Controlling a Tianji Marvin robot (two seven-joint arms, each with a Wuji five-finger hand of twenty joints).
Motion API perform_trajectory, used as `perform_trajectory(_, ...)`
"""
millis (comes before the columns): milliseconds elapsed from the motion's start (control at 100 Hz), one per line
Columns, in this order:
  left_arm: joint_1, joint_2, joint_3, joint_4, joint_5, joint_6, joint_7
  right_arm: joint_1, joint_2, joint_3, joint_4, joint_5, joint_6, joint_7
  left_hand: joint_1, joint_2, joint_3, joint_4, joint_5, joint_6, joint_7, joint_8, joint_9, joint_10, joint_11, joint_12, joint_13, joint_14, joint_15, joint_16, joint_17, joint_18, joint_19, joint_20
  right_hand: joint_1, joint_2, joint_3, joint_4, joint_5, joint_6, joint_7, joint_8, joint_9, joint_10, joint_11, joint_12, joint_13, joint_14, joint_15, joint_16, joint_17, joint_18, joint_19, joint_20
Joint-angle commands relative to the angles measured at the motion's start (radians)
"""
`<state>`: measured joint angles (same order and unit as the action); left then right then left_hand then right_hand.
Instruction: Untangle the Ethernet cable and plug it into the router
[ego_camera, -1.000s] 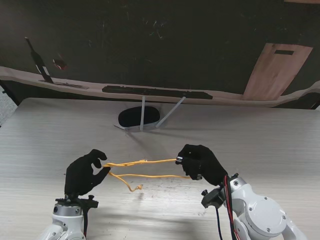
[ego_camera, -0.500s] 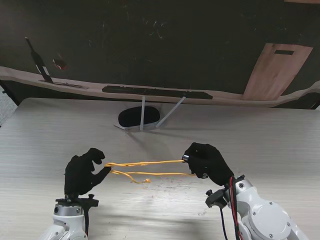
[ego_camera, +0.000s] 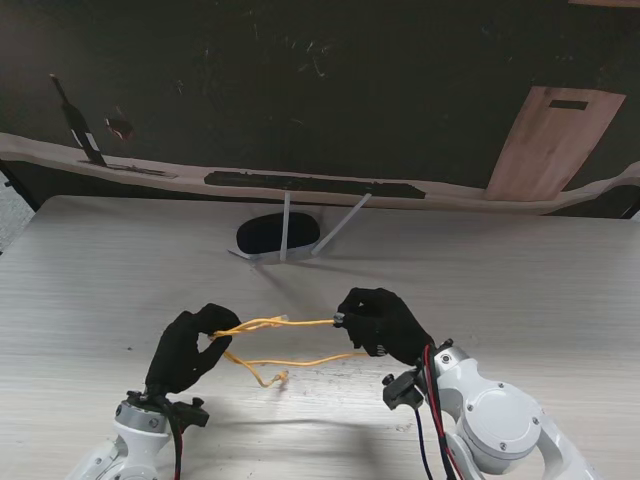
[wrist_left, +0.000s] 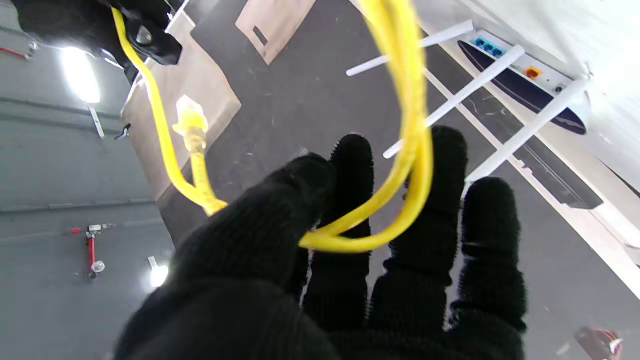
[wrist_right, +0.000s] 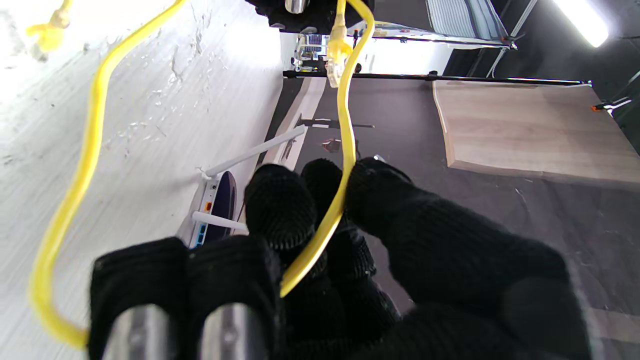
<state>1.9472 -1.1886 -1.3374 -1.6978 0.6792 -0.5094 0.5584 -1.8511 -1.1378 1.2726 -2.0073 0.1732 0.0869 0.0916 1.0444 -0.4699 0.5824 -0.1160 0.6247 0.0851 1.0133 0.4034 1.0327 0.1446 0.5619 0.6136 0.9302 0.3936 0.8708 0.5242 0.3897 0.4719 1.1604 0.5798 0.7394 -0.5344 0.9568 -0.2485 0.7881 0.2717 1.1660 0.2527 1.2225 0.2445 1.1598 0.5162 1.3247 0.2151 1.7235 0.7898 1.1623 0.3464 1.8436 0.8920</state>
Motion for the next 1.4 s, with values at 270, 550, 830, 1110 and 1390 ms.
perform_trajectory(270,0.027,0.017,-0.003,-0.05,-0.11,-0.029,-0.174,0.017,-0.015,-0.034,0.027,-0.008,0.033,-0.023,0.043,0.175,-0.297,0.028,0.022,0.015,-0.047,-0.024,0.041,-0.043,0.572,0.035,0.248,-0.029,0.375,0.059,0.204,-0.009,0.205,0.032,0.0,0.0,0.006,0.005,0.018,-0.026,0.028,0.012,0.135,0.195,0.132,0.011,-0.018,-0.118,0.05,0.008,0.047,-0.129,0.25,-0.002)
perform_trajectory(550,0.039,0.014,-0.026,-0.051,-0.141,-0.068,-0.188,0.009,-0.024,-0.013,0.049,-0.037,0.005,-0.072,0.025,0.241,-0.416,0.04,0.02,-0.018,-0.019,-0.013,0.154,-0.08,0.734,0.138,0.336,0.029,0.721,0.171,0.331,0.03,0.405,0.077,-0.002,0.0,0.008,0.004,0.017,-0.026,0.03,0.009,0.136,0.196,0.133,0.011,-0.018,-0.118,0.05,0.008,0.047,-0.123,0.25,-0.008)
perform_trajectory(830,0.057,-0.005,-0.066,-0.041,-0.138,-0.115,-0.12,-0.025,-0.053,0.035,0.071,-0.096,-0.058,-0.218,0.029,0.255,-0.43,0.04,0.016,-0.015,-0.009,-0.012,0.159,-0.091,0.757,0.153,0.335,0.054,0.743,0.174,0.32,0.038,0.41,0.087,-0.008,0.026,-0.003,0.001,-0.002,-0.034,0.044,0.016,0.153,0.175,0.169,0.019,-0.018,-0.138,0.06,0.02,0.052,-0.142,0.25,0.026)
perform_trajectory(1110,0.054,-0.013,-0.059,-0.035,-0.114,-0.09,-0.062,-0.044,-0.056,0.054,0.065,-0.096,-0.079,-0.237,0.055,0.238,-0.436,0.05,0.023,0.016,-0.005,-0.013,0.168,-0.096,0.767,0.146,0.334,0.061,0.749,0.166,0.32,0.037,0.408,0.09,-0.009,0.029,-0.007,0.002,-0.002,-0.035,0.048,0.015,0.154,0.172,0.172,0.017,-0.017,-0.141,0.057,0.023,0.052,-0.146,0.25,0.037)
perform_trajectory(1390,0.045,-0.017,-0.039,-0.019,-0.031,0.011,0.05,-0.062,-0.048,0.066,0.042,-0.059,-0.105,-0.196,0.031,0.179,-0.384,0.057,0.066,0.058,0.001,-0.026,0.184,-0.092,0.739,0.106,0.333,0.064,0.718,0.131,0.318,0.026,0.382,0.075,-0.007,0.032,-0.01,0.003,-0.005,-0.037,0.047,0.013,0.152,0.174,0.171,0.016,-0.017,-0.139,0.055,0.024,0.051,-0.141,0.25,0.035)
